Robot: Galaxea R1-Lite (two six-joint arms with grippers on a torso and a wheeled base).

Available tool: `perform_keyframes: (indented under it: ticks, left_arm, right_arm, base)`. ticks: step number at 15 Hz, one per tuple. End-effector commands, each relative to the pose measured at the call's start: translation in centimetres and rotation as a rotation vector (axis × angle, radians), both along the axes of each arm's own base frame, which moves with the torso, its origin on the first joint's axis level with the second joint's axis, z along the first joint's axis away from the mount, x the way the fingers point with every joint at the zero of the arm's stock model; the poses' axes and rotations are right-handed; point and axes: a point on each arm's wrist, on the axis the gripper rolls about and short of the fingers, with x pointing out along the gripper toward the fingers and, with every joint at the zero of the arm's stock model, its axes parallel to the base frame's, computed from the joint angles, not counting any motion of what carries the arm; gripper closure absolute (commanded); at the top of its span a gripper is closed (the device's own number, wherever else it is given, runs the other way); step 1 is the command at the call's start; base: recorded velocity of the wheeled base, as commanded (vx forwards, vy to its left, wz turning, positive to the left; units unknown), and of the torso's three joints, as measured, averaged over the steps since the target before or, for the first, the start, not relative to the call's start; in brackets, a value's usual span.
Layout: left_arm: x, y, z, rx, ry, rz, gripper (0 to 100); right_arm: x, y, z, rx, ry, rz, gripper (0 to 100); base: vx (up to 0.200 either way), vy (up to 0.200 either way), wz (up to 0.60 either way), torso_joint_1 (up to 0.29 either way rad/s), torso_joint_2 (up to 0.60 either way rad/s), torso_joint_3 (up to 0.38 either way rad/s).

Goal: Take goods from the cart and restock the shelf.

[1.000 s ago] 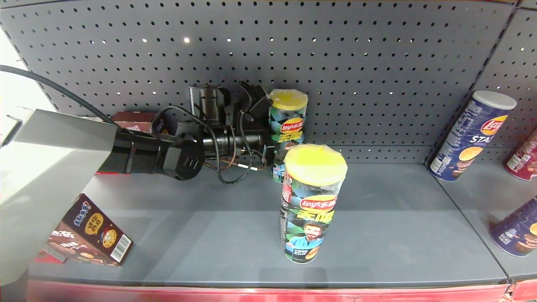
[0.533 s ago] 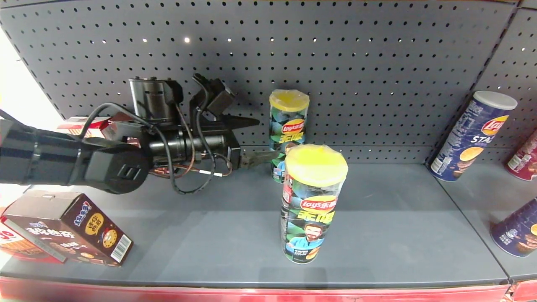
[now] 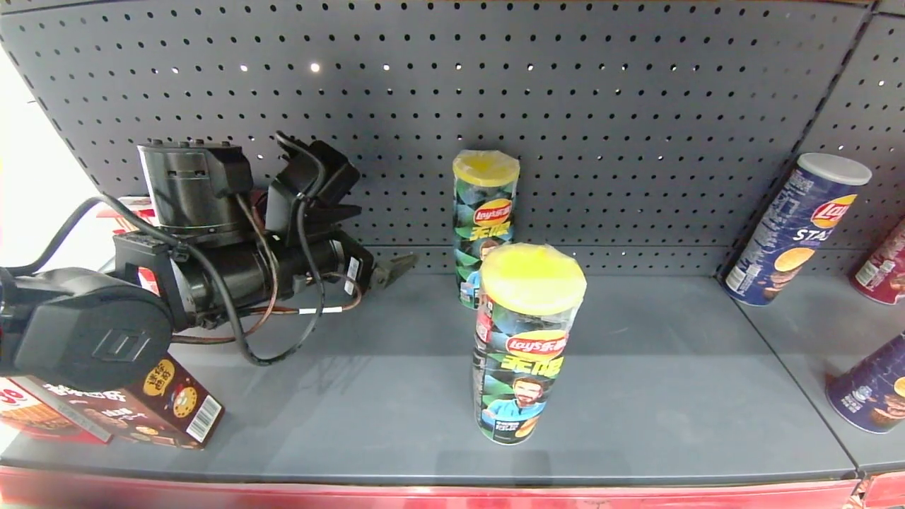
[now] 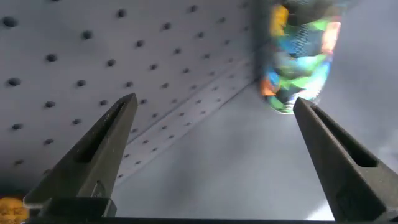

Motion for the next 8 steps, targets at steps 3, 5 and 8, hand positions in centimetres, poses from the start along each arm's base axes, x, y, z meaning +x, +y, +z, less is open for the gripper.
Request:
perform_keyframes:
  ticks: [3,5,8]
  left_arm:
    - [0.9,-1.4,-0.4,0.009,0.004,0.003,0]
    - [1.2,-1.5,-0.7,0.012,0.014,0.003,0]
    - [1.8,-1.8,-1.7,0.018,0.035,0.004,0]
  right_arm:
    - [0.0,0.0,0.0,-0.001,0.001,0.001,0]
    - [0.0,0.0,0.0,-0.001,0.001,0.001,0]
    - [0.0,0.0,0.0,-0.001,0.001,0.001,0]
  base:
    - [0.000,0.000,0.00,0.000,0.00,0.000]
    - [0.000,0.000,0.00,0.000,0.00,0.000]
    - [0.000,0.000,0.00,0.000,0.00,0.000]
